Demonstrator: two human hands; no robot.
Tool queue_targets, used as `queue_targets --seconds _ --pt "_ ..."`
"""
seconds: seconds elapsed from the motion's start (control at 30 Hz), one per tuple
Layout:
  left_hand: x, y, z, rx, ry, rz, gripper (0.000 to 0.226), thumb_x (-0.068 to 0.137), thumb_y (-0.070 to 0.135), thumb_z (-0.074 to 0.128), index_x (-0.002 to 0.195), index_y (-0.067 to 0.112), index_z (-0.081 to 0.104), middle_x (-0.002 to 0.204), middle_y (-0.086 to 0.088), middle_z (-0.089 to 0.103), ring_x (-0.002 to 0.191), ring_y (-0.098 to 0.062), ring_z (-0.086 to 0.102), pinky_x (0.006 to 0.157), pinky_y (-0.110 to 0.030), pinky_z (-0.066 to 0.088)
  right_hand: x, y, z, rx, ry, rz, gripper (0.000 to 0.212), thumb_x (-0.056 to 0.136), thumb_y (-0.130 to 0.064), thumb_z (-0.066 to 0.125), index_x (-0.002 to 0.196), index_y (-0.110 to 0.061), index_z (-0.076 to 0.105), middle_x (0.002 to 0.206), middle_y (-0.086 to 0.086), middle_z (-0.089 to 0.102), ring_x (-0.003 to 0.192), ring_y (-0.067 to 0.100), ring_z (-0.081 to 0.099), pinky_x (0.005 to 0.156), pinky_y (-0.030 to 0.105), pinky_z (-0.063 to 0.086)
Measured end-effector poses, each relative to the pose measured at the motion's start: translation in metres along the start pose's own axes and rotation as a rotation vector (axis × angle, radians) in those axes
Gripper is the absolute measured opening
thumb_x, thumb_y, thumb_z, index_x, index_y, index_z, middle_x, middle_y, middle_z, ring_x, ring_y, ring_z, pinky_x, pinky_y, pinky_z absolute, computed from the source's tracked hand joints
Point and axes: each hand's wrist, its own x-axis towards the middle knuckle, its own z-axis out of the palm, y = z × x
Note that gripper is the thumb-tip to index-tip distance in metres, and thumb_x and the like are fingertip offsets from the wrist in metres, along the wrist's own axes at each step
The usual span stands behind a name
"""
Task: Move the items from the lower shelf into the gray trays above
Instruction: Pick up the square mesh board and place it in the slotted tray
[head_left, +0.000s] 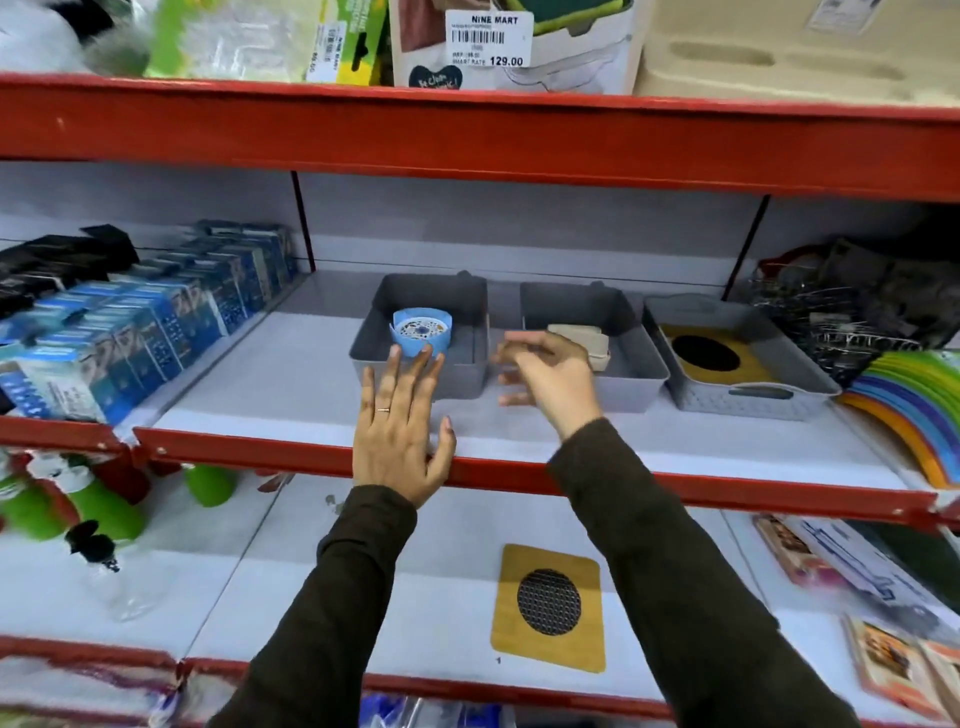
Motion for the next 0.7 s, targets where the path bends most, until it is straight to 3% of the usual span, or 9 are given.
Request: queue_targets --seconds 0.13,0.23,0.33,0.4,0.5,0.57,0.7 --pt "-0.037 0.021 -0.003 -0.204 0.181 0.206 0.053 0.092 0.025 0.042 0.144 0.017 0.046 0.144 -0.003 0.053 0.136 -0.026 0.045 0.124 -0.049 0.019 -0.073 0.040 -0.047 -0.011 -0.023 0.053 0.017 0.092 -0.008 0.057 0.105 -0.004 0.067 0.080 0.010 0.071 0.056 0.013 0.060 0.044 0.028 0.054" --pt "-0.095 0.054 0.011 -0.399 0.032 0.274 0.048 0.088 0.022 0.048 0.136 0.023 0.053 0.127 0.001 0.063 0.115 -0.020 0.056 0.105 -0.038 0.040 -0.109 0.094 -0.086 -0.082 0.035 0.164 0.013 0.092 -0.005 0.057 0.095 -0.005 0.070 0.076 0.013 0.071 0.054 0.016 0.060 0.043 0.028 0.051" --pt "-0.143 0.081 0.038 -0.487 -0.400 0.096 0.044 0.091 0.025 0.048 0.135 0.026 0.053 0.126 0.003 0.063 0.111 -0.019 0.059 0.097 -0.031 0.046 -0.121 0.163 -0.124 -0.197 0.128 0.354 0.013 0.090 -0.005 0.060 0.086 -0.007 0.071 0.080 0.016 0.072 0.061 0.021 0.062 0.047 0.031 0.053" --pt "-0.164 0.090 0.065 -0.485 -0.713 -0.101 0.045 0.096 0.026 0.043 0.141 0.022 0.051 0.137 -0.001 0.057 0.120 -0.023 0.055 0.103 -0.031 0.045 -0.117 0.210 -0.144 -0.309 0.173 0.492 0.010 0.088 -0.005 0.063 0.093 -0.006 0.071 0.096 0.017 0.071 0.081 0.031 0.067 0.068 0.043 0.060" --pt "-0.178 0.102 0.100 -0.454 -1.080 -0.400 0.051 0.098 0.027 0.043 0.147 0.014 0.043 0.147 -0.011 0.048 0.133 -0.028 0.049 0.112 -0.034 0.040 -0.106 0.263 -0.160 -0.448 0.179 0.715 0.036 0.086 -0.008 0.065 0.121 -0.003 0.062 0.124 0.018 0.063 0.114 0.037 0.061 0.099 0.046 0.051" --pt "-0.183 0.108 0.115 -0.417 -1.189 -0.571 0.052 0.100 0.023 0.042 0.148 0.007 0.040 0.149 -0.018 0.045 0.136 -0.032 0.047 0.115 -0.034 0.037 -0.102 0.283 -0.161 -0.551 0.166 0.785 0.047 0.086 -0.010 0.063 0.132 -0.003 0.054 0.134 0.017 0.059 0.121 0.034 0.058 0.104 0.040 0.048" --pt "-0.184 0.116 0.133 -0.430 -1.172 -0.767 0.046 0.098 0.017 0.044 0.142 0.005 0.049 0.142 -0.021 0.049 0.130 -0.035 0.053 0.109 -0.033 0.042 -0.094 0.304 -0.160 -0.642 0.182 0.758 0.042 0.086 -0.008 0.060 0.128 -0.004 0.057 0.124 0.016 0.067 0.113 0.029 0.063 0.098 0.031 0.049"
